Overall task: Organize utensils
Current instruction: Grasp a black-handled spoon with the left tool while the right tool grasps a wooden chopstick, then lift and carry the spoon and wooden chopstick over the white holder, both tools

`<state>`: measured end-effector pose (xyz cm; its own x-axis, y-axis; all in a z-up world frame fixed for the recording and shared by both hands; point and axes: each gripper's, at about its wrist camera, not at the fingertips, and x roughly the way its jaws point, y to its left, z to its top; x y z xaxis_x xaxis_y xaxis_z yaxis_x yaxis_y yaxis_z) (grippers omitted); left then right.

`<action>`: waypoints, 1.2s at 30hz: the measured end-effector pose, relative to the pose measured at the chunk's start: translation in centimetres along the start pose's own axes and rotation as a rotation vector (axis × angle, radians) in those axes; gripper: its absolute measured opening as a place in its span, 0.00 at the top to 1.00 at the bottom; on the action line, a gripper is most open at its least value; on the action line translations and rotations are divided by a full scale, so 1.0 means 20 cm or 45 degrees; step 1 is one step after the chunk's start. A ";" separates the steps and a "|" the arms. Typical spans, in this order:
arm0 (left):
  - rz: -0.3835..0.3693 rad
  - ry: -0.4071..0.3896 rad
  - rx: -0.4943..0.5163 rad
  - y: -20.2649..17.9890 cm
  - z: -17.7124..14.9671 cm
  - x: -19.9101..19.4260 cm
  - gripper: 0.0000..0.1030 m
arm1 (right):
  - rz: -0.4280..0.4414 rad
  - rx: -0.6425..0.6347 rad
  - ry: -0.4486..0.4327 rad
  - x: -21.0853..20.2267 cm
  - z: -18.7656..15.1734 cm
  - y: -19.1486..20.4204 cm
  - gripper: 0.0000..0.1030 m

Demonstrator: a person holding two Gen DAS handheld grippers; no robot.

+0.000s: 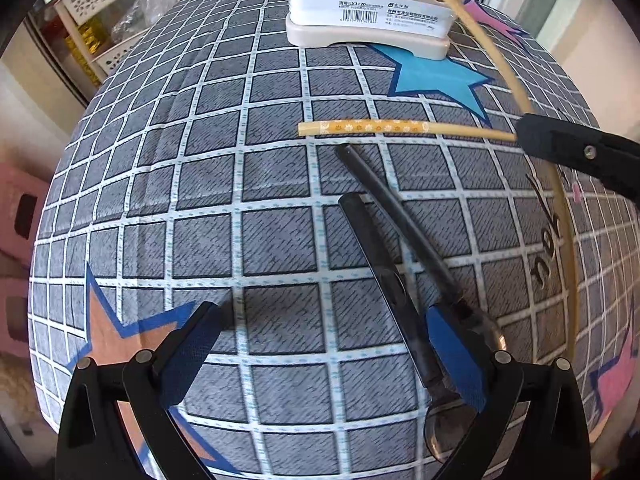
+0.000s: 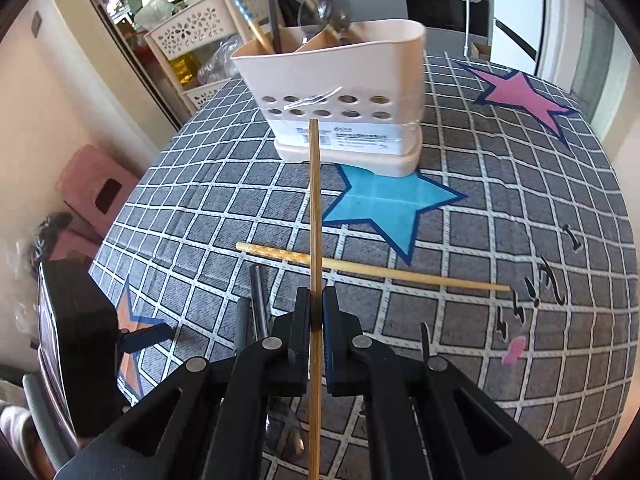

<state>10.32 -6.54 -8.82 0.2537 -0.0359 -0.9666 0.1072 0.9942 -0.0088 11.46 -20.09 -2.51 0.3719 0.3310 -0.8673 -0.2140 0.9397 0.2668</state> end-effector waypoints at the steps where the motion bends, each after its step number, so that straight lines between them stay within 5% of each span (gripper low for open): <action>1: -0.001 0.005 -0.002 0.01 0.00 0.00 0.00 | 0.004 0.007 -0.005 -0.01 -0.01 -0.01 0.94; 11: -0.042 0.039 0.090 -0.06 0.07 -0.02 0.03 | 0.045 0.031 -0.066 -0.10 -0.06 -0.03 0.94; 13: -0.065 0.026 0.158 -0.10 0.07 -0.05 0.27 | 0.050 0.038 -0.084 -0.13 -0.07 -0.03 0.94; 14: -0.077 0.015 0.187 -0.11 0.07 -0.06 0.49 | 0.050 0.040 -0.090 -0.14 -0.07 -0.03 0.94; 16: -0.101 0.007 0.227 -0.13 0.08 -0.07 0.56 | 0.050 0.047 -0.108 -0.17 -0.09 -0.04 0.94; 25: -0.295 -0.251 0.184 0.01 0.02 -0.21 0.57 | 0.060 0.078 -0.189 -0.24 -0.14 -0.05 0.94; 36: -0.379 -0.477 0.169 0.08 -0.06 -0.40 0.57 | 0.091 0.060 -0.297 -0.34 -0.14 0.01 0.94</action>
<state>7.26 -4.53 -1.46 0.5188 -0.3747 -0.7684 0.3433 0.9145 -0.2142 6.38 -22.33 2.26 0.5567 0.4028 -0.7265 -0.2070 0.9142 0.3483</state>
